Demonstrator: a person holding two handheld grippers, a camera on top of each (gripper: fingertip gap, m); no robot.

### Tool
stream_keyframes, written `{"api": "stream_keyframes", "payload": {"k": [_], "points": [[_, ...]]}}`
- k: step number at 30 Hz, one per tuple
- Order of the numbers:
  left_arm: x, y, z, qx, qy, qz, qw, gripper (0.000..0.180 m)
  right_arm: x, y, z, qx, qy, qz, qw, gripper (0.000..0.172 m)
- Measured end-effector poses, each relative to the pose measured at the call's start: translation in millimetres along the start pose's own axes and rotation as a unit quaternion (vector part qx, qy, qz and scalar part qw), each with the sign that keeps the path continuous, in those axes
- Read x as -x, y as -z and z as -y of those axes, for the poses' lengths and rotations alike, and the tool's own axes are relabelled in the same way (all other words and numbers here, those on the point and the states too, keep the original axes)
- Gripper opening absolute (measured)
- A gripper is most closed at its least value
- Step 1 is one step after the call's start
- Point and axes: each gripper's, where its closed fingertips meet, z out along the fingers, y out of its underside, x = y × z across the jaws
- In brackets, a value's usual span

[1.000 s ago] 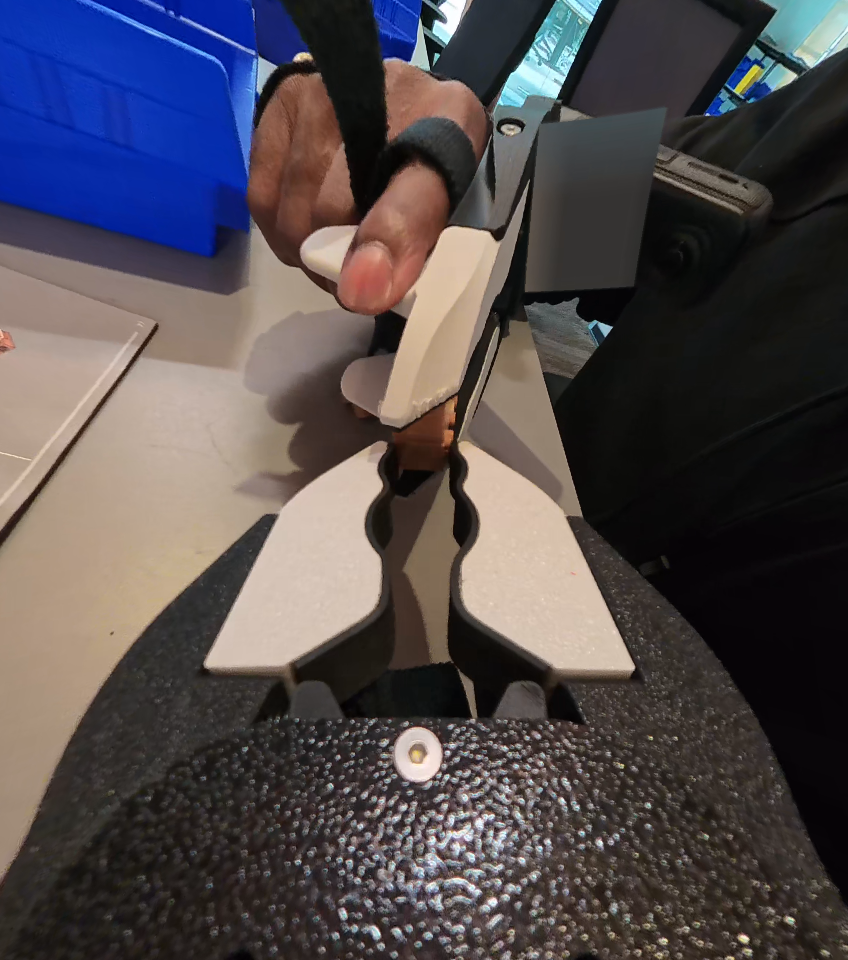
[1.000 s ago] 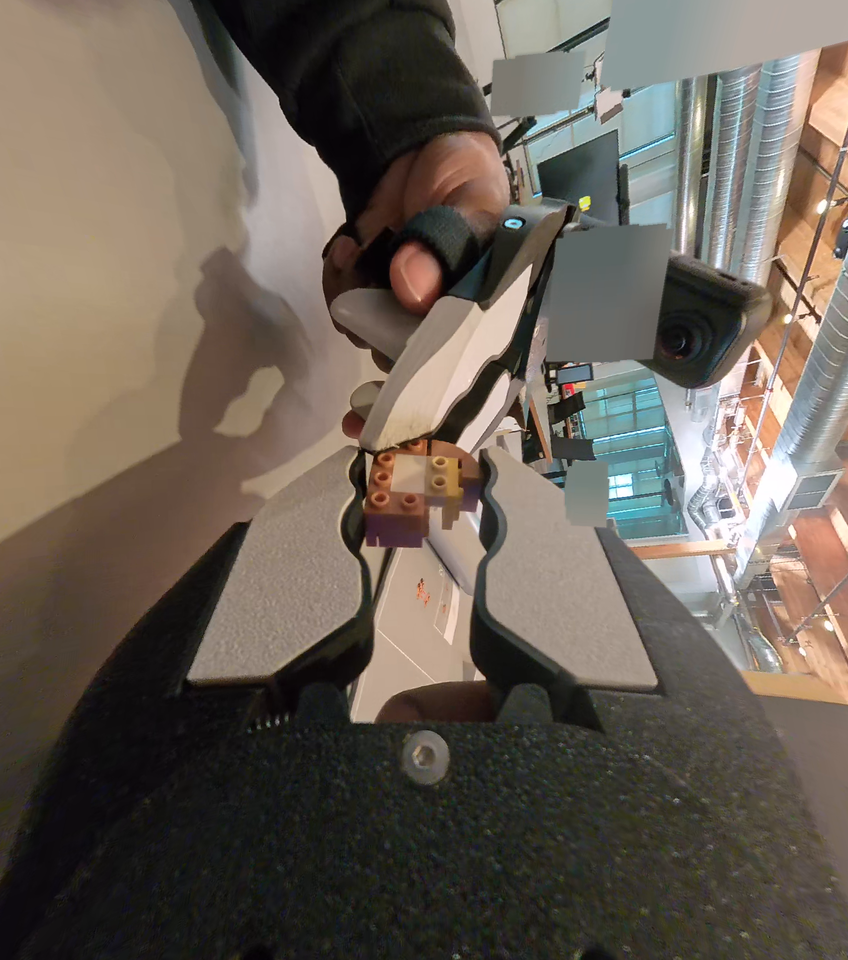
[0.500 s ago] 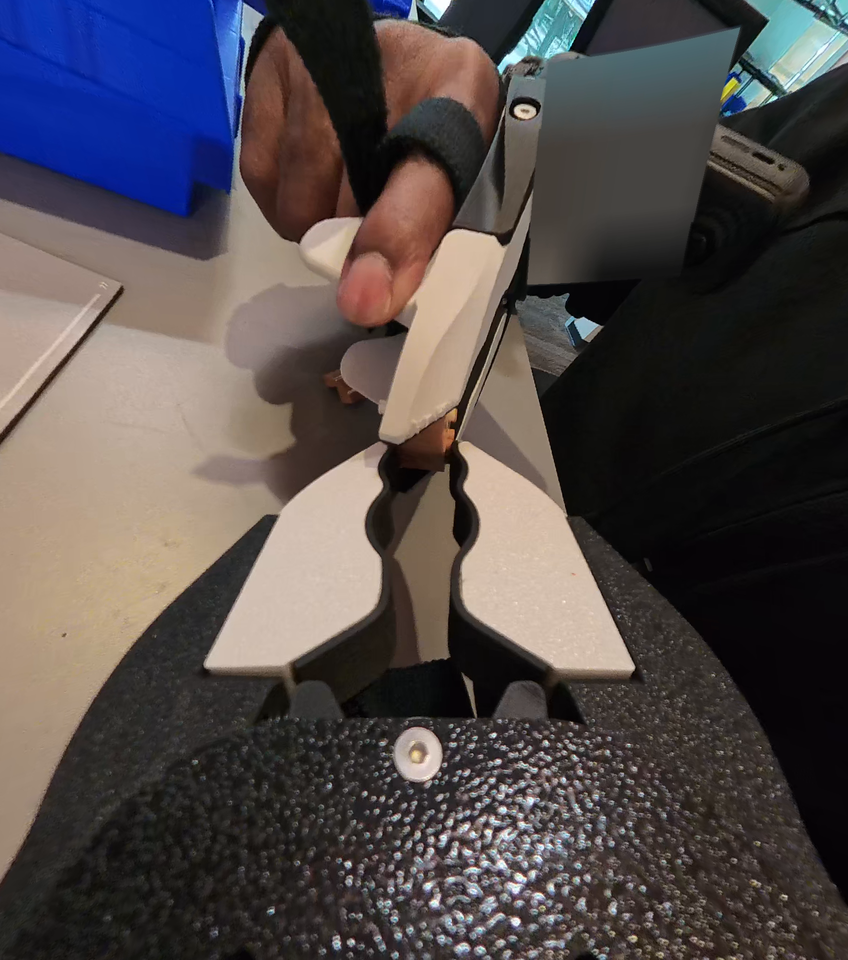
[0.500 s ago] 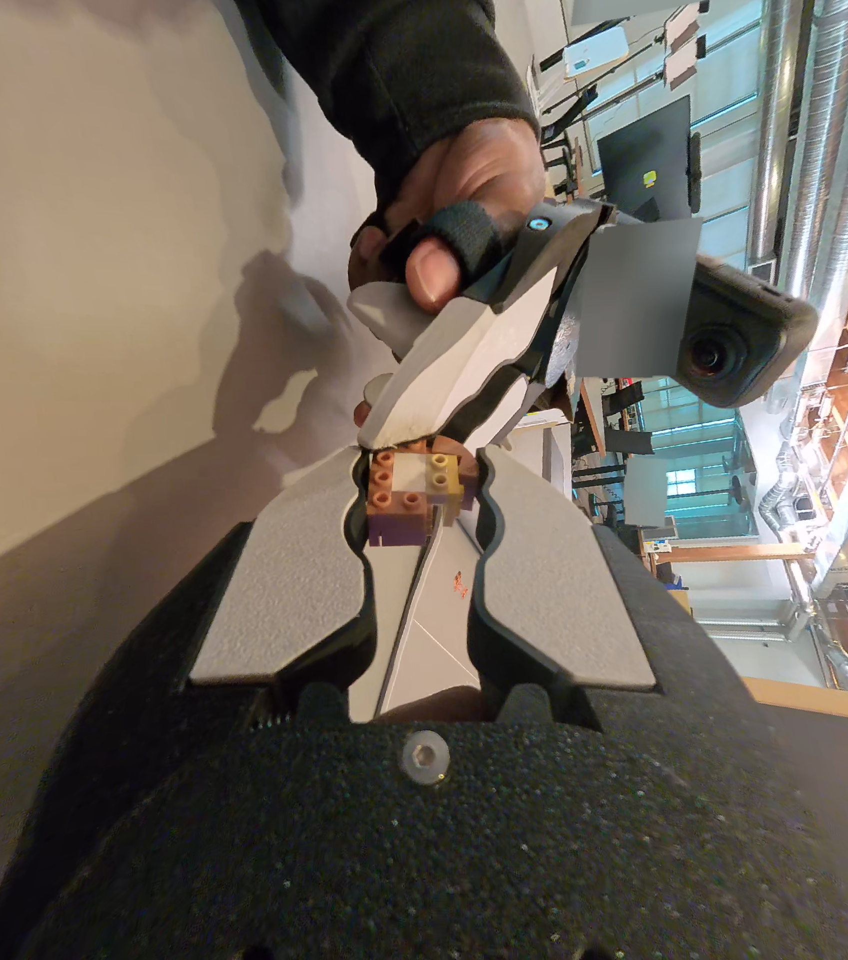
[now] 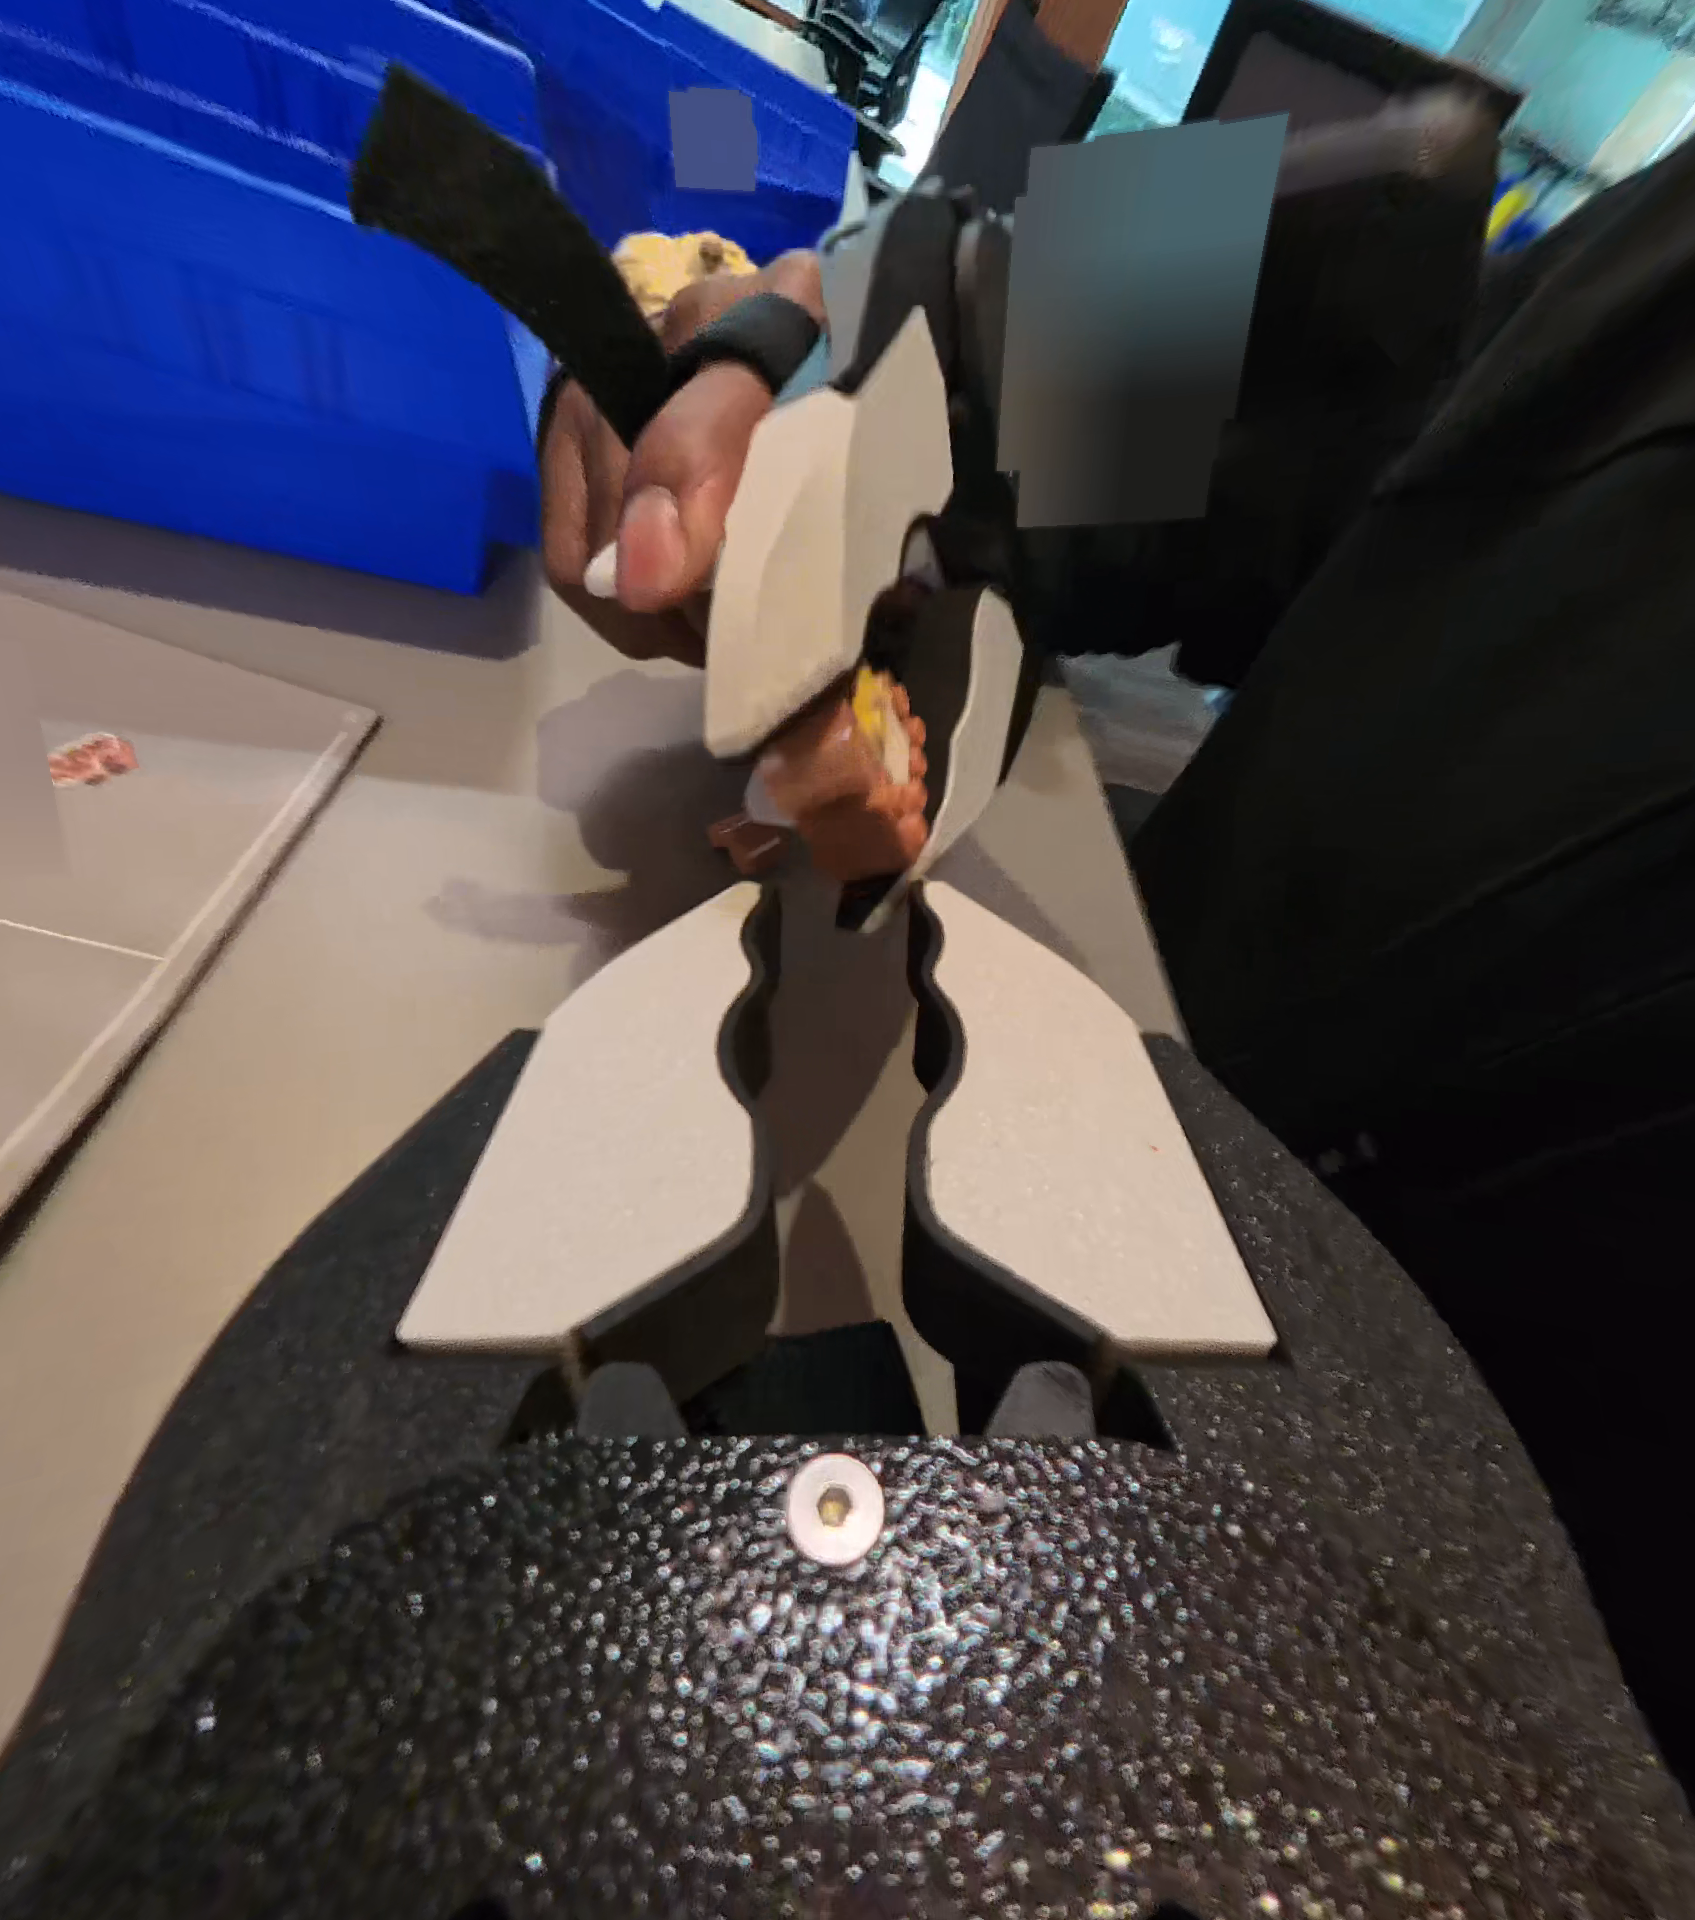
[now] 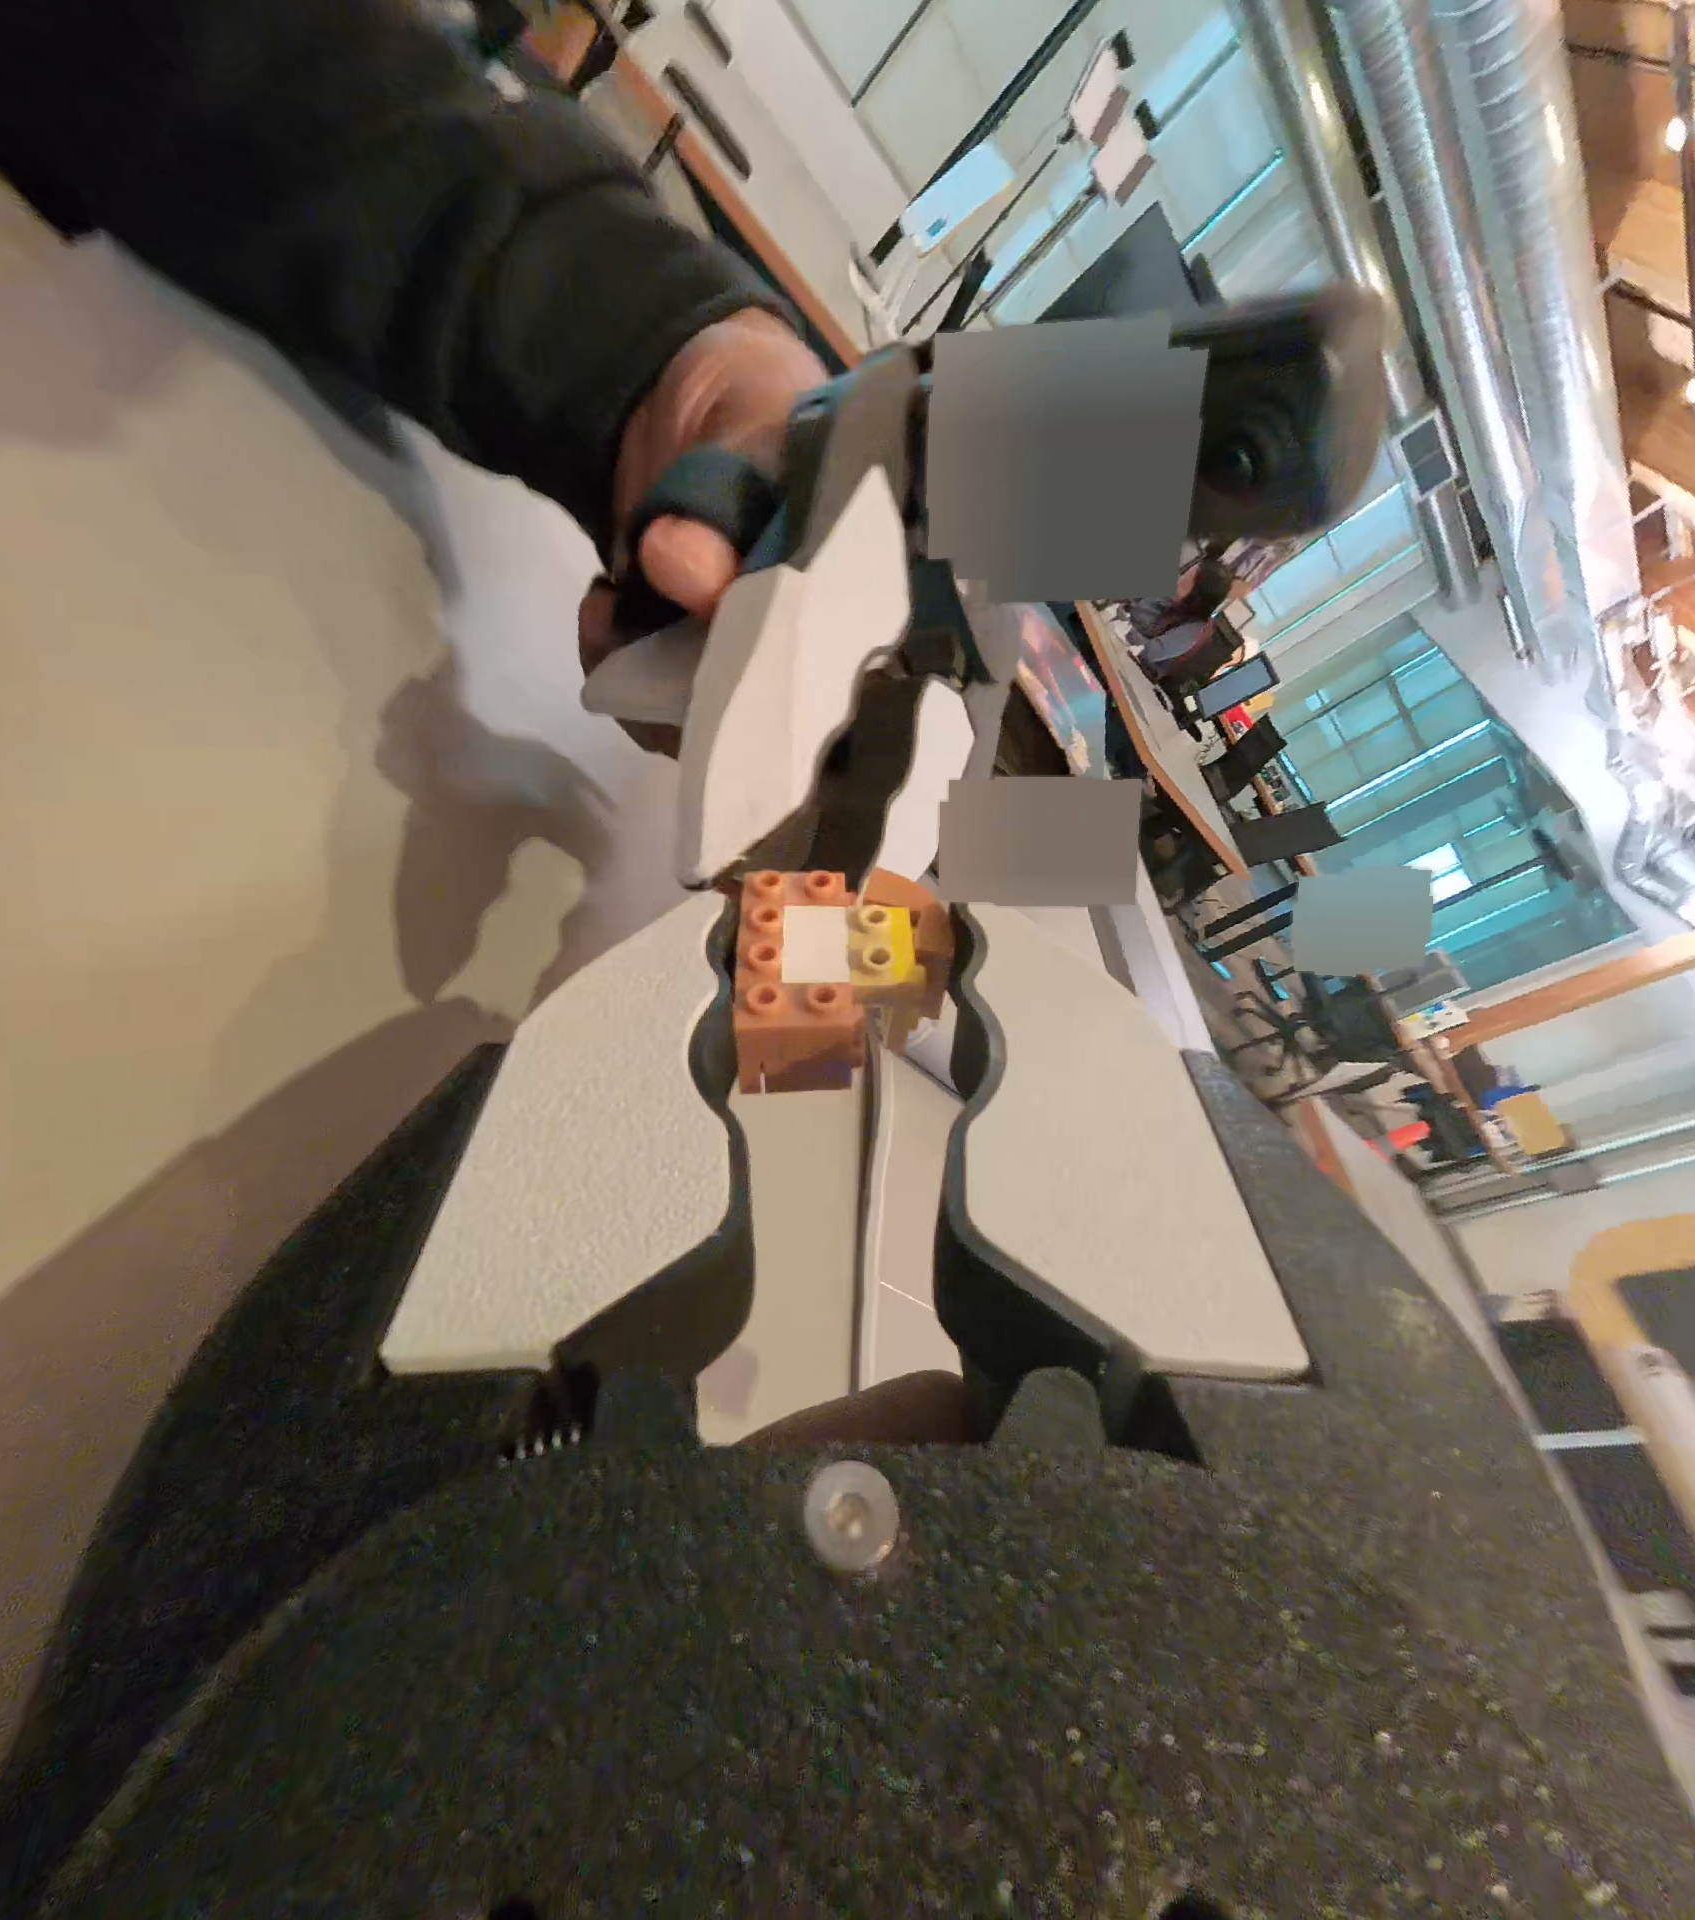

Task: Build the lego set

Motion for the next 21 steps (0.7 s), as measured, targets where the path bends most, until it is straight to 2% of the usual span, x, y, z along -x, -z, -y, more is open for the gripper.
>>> {"api": "stream_keyframes", "payload": {"k": [2,5,8,12,21], "points": [[9.5,9.1,3.1,-0.007,-0.077,0.058,0.995,0.025,-5.4,4.4,3.0,-0.023,-0.049,0.0,0.999,0.037],[15.7,21.7,18.5,-0.044,-0.228,0.152,0.961,0.023,-10.6,10.0,8.8,-0.052,-0.098,0.005,0.994,0.038],[1.3,19.0,29.2,-0.075,-0.318,0.166,0.93,0.019,-11.6,10.1,9.5,-0.053,-0.107,0.003,0.993,0.038],[-4.3,14.5,33.2,-0.089,-0.364,0.179,0.91,0.014,-7.5,9.0,10.8,-0.05,-0.106,0.006,0.993,0.038],[-10.5,5.4,27.6,-0.092,-0.374,0.157,0.909,0.019,-1.8,11.1,15.0,-0.066,-0.116,0.018,0.991,0.038]]}}
